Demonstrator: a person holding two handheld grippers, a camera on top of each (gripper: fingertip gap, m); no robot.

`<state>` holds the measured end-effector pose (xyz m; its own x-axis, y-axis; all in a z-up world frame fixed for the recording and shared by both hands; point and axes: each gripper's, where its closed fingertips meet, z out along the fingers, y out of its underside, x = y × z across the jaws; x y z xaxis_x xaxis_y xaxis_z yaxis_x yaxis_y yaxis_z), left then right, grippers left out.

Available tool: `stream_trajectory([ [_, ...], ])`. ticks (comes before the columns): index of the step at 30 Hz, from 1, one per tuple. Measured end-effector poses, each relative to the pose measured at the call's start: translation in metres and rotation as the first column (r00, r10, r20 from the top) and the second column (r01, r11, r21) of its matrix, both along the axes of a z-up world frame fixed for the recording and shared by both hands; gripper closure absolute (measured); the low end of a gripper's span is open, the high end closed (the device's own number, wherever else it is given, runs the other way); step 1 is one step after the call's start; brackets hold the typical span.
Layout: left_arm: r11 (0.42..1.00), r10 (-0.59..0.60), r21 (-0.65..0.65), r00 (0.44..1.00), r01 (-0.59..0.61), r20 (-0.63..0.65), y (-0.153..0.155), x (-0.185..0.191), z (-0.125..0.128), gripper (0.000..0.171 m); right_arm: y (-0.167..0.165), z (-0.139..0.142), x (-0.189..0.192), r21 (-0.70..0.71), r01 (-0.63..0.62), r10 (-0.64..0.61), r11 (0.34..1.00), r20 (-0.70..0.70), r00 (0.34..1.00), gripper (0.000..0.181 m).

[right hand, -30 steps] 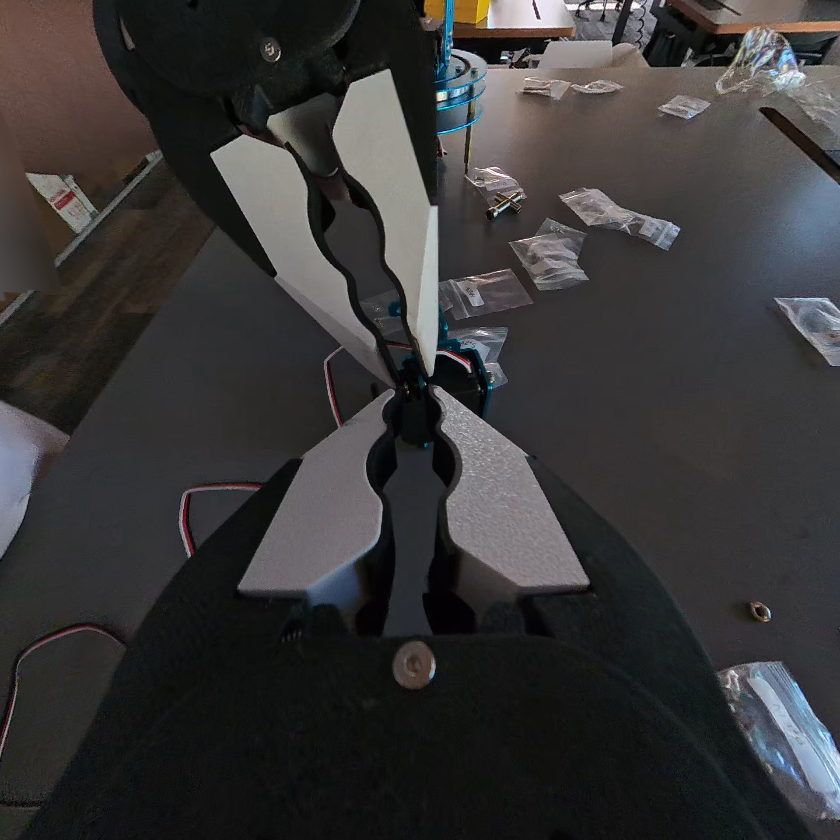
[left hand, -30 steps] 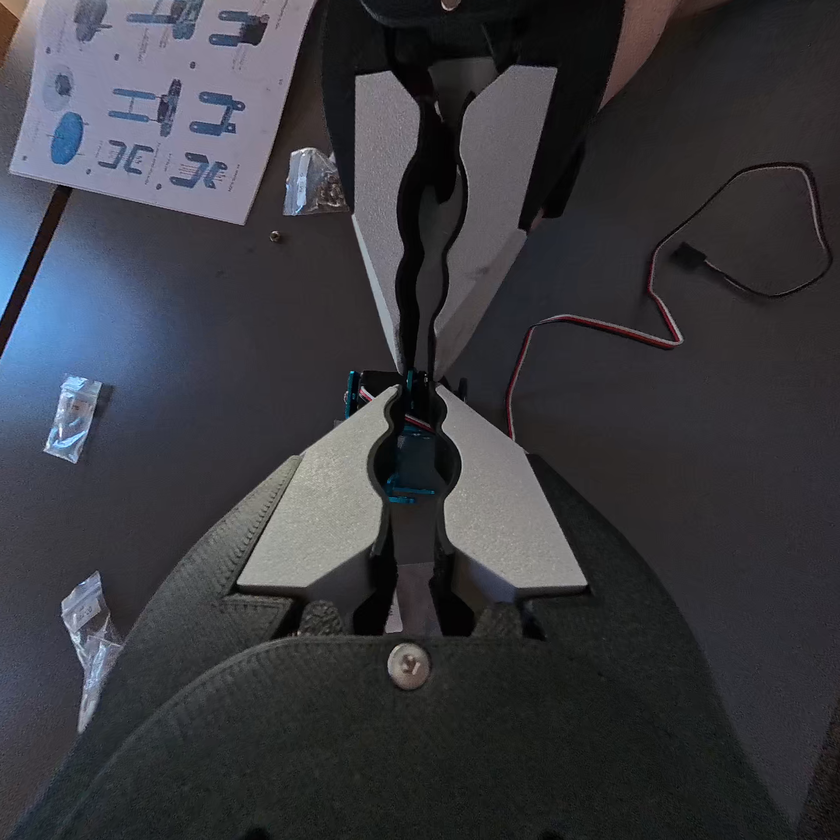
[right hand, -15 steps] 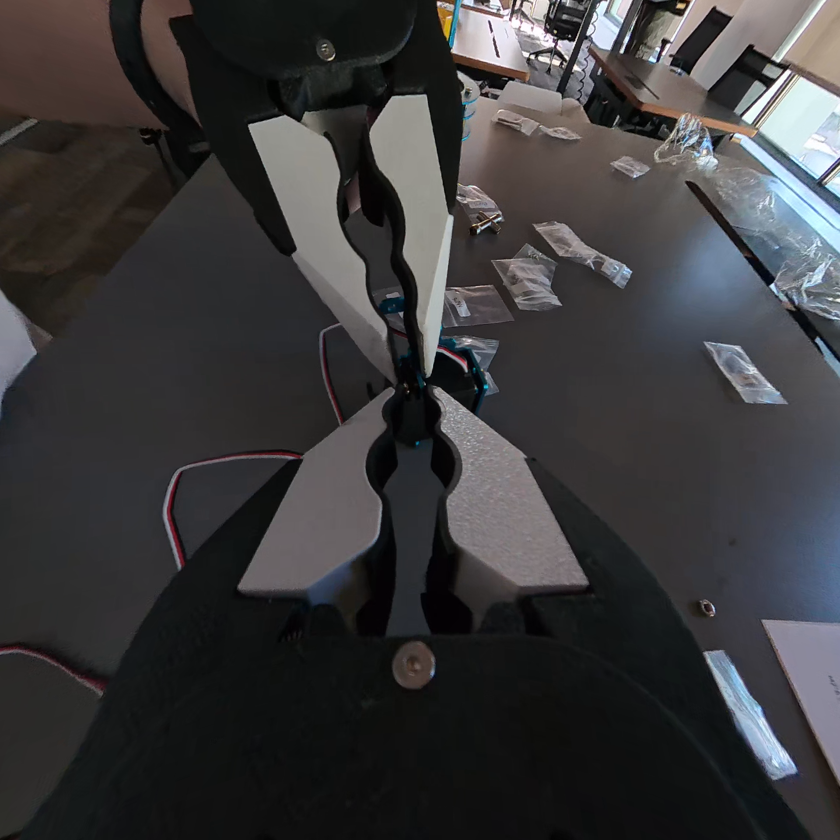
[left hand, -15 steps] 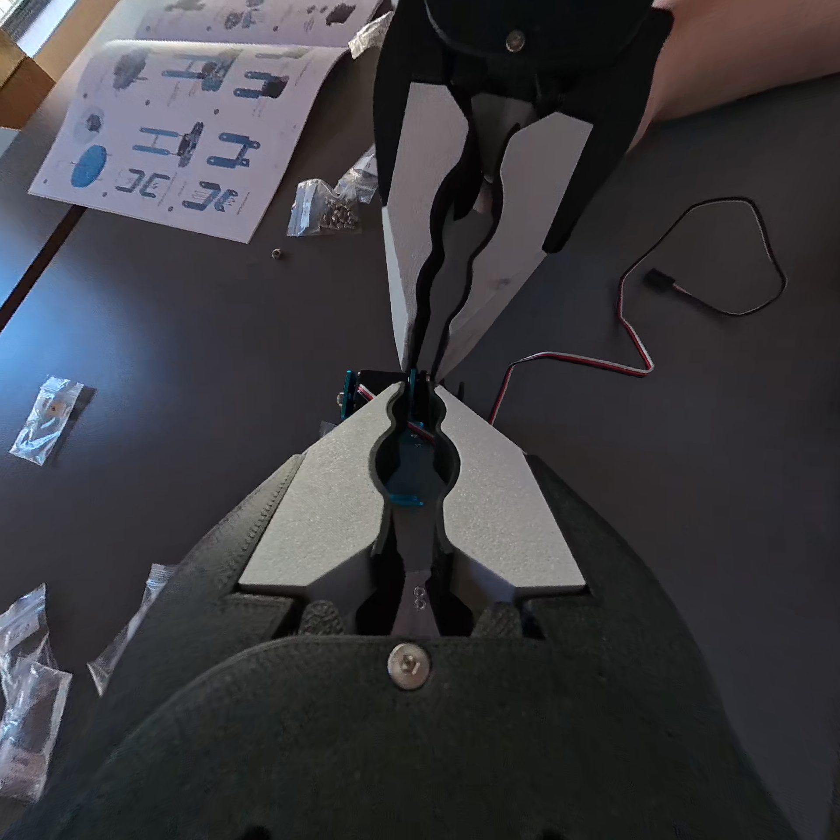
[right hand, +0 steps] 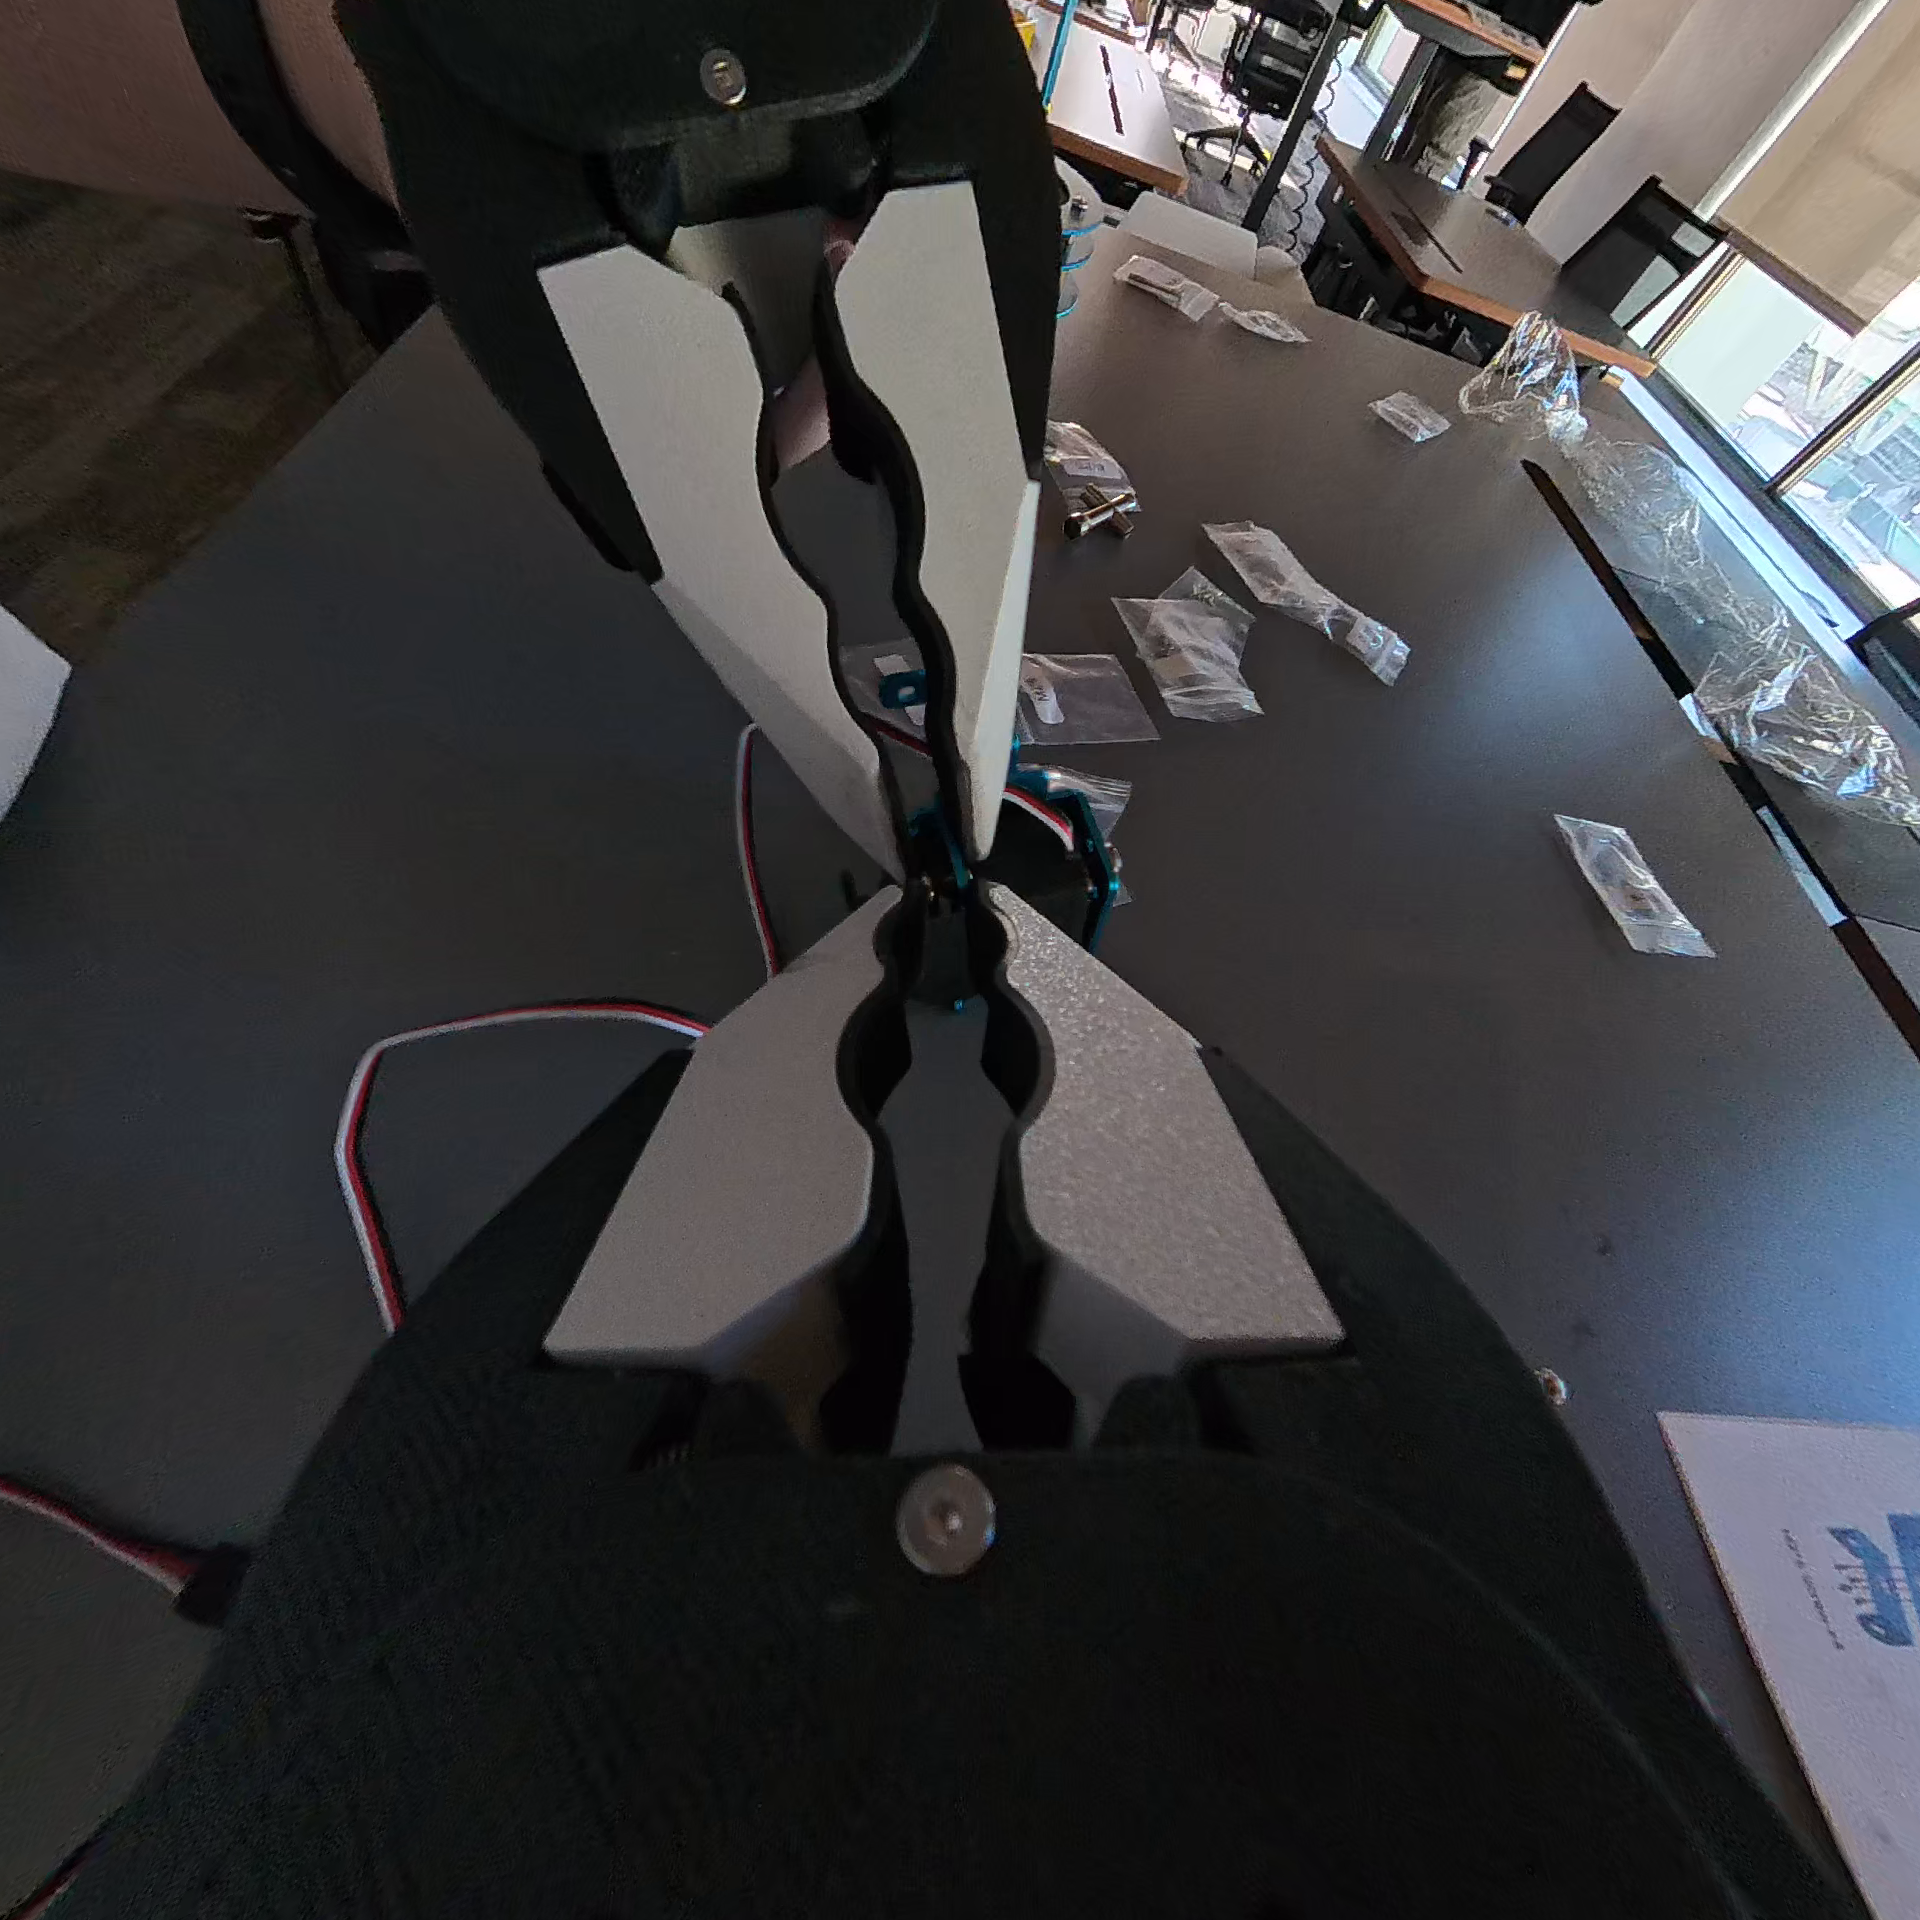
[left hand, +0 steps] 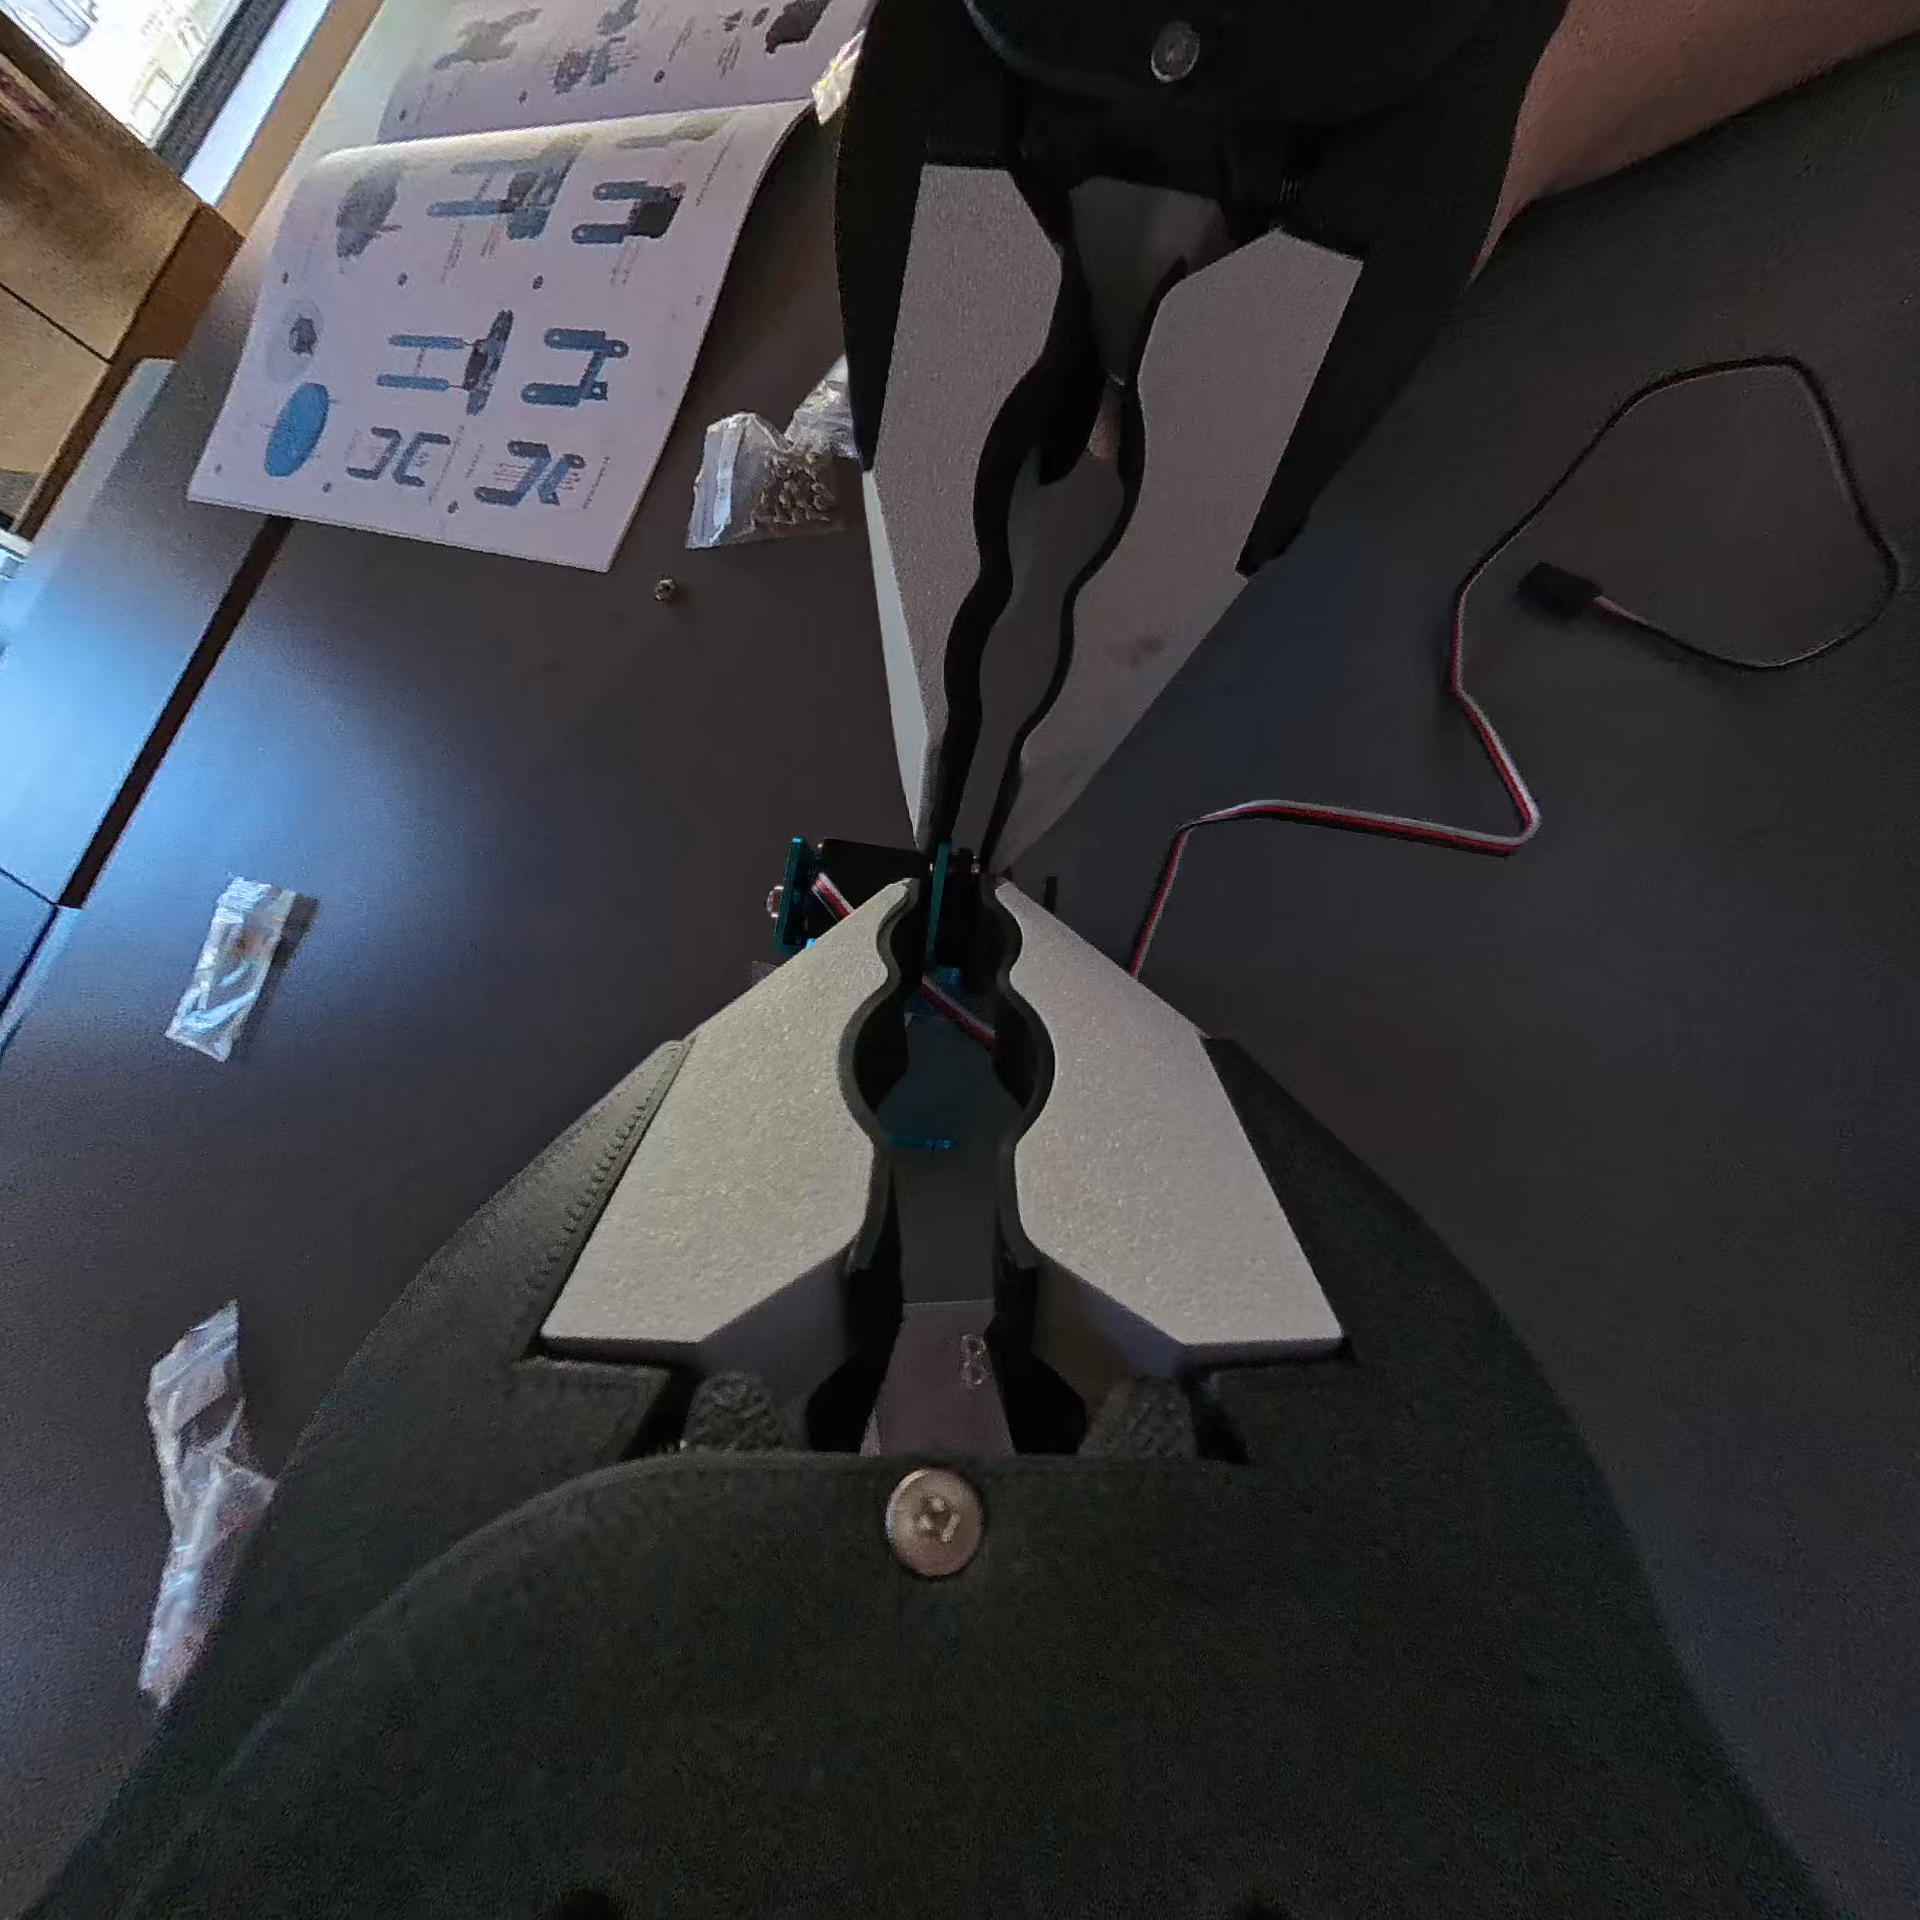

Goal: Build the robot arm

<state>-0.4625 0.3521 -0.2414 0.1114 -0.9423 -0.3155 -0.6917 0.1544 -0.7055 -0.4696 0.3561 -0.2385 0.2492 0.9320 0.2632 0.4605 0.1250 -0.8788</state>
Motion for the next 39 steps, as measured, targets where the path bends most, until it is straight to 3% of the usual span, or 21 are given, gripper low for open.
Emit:
stream_trajectory([
  [10,0.998,-0.022,0.052,0.996,0.027,-0.084,0.0020,0.0001,-0.0024,0.164,0.0011,-0.0016,0.0003,-0.042,-0.011,0.011,0.999,-0.003,1.000,0.174],
  [23,0.997,-0.056,-0.055,0.998,0.054,-0.026,0.0060,-0.0006,-0.0013,0.165,0.0063,-0.0012,-0.0006,0.022,-0.065,0.064,0.998,0.027,0.998,0.173],
  [29,0.996,-0.087,-0.012,0.996,0.087,-0.036,0.0038,-0.0004,-0.0017,0.164,0.0042,-0.0017,-0.0009,0.122,-0.083,0.071,0.989,0.097,0.993,0.173],
  [39,0.995,-0.075,-0.059,0.997,0.074,-0.004,-0.0030,-0.0022,0.0026,0.166,-0.0028,0.0026,-0.0026,0.105,-0.095,0.087,0.990,0.080,0.993,0.174],
])
